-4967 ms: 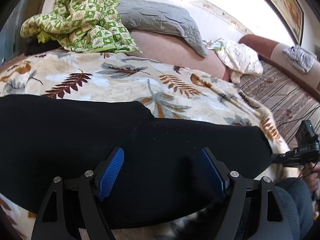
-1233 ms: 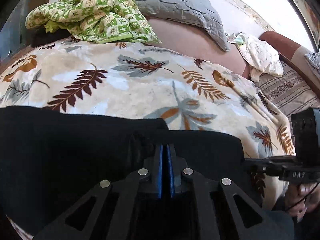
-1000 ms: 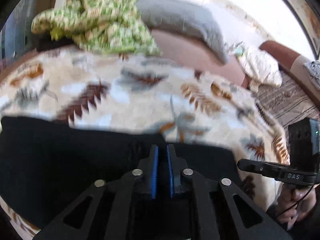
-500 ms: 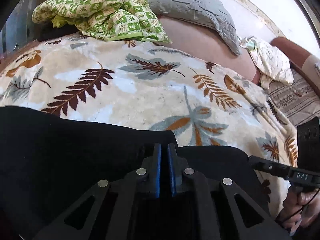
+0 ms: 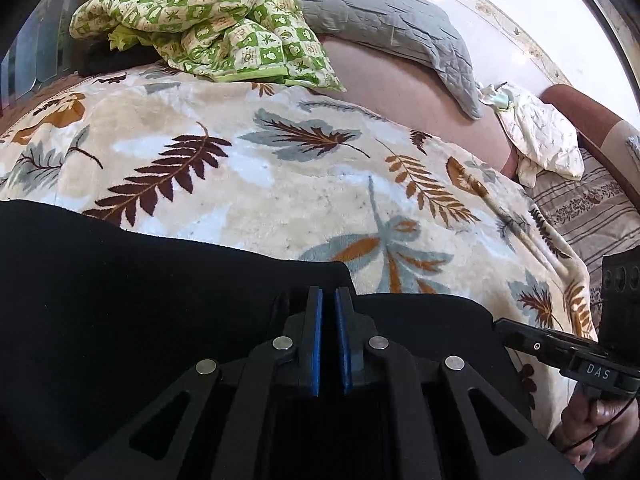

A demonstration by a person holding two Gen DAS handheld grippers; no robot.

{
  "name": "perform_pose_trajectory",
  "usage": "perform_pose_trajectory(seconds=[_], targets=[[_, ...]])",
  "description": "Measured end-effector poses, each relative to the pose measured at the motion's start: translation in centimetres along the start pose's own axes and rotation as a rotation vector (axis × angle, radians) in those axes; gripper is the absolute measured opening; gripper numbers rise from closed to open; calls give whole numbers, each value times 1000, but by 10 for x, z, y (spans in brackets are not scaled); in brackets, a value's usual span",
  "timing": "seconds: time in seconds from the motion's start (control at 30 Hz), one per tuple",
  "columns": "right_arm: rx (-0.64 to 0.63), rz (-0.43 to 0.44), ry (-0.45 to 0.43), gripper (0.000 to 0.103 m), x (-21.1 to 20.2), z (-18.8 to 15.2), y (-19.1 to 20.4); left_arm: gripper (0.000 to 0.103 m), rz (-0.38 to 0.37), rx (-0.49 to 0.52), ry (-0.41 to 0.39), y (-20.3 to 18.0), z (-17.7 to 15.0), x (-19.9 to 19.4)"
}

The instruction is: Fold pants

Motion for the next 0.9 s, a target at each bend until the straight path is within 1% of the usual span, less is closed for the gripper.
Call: perform_pose_trajectory(seconds=[0.07,0.13,0.2,0.23,0.27,0.3,0.33,0.4,0.47,0.6,0.67,0.8,0.83,0.87,0.9], targets=[[-19,-18,-10,6,-2,0,2,10,3,2,3,-1,1,-1],[-47,-45,-29,11,-5,1,6,10,3,-6,3,-3,4,-7],[-98,-72,-74,12,-14,2,15,11,-12,2,-28,-11,6,-23],[-122,-61,-95,12,-19,2,20,16,-41,34,-57,-19,3,-35],[-153,-46,-118,12,-24,1,28,20,-61,64,-66,-26,0,-41],[-182,-44,-132,12,-27,0,34,21,-68,89,-65,-30,-5,-44],[-206,-45,-133,12,-27,-2,39,21,-61,121,-47,-32,-12,-42],[-234,-66,-79,13,-17,-8,45,21,-29,135,2,-25,-26,-32],[-256,-119,-24,14,-4,-15,44,21,-58,118,-24,-18,-31,-31],[-262,-127,-28,15,-3,-15,45,21,-54,130,-16,-18,-30,-32],[-273,-136,-38,15,-5,-15,47,21,-64,118,-12,-18,-26,-36],[-348,-197,-107,19,-14,-16,58,23,-76,87,-65,-10,-23,-65],[-367,-233,-138,21,-17,-15,60,28,-76,72,-82,-4,-24,-76],[-377,-280,-166,29,-20,-13,60,36,-72,54,-96,4,-26,-85],[-381,-326,-193,42,-24,-11,59,39,-65,33,-113,13,-27,-94]])
Point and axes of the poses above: each gripper's, at about its wrist camera, not at the fingertips, and x roughly the way its jaws point, y to its left, z to its top, the point moved 5 cm from there along x, roughly the way its jaws point, and after that the axes turned 6 degrees about -z, right-handed, at the moved point
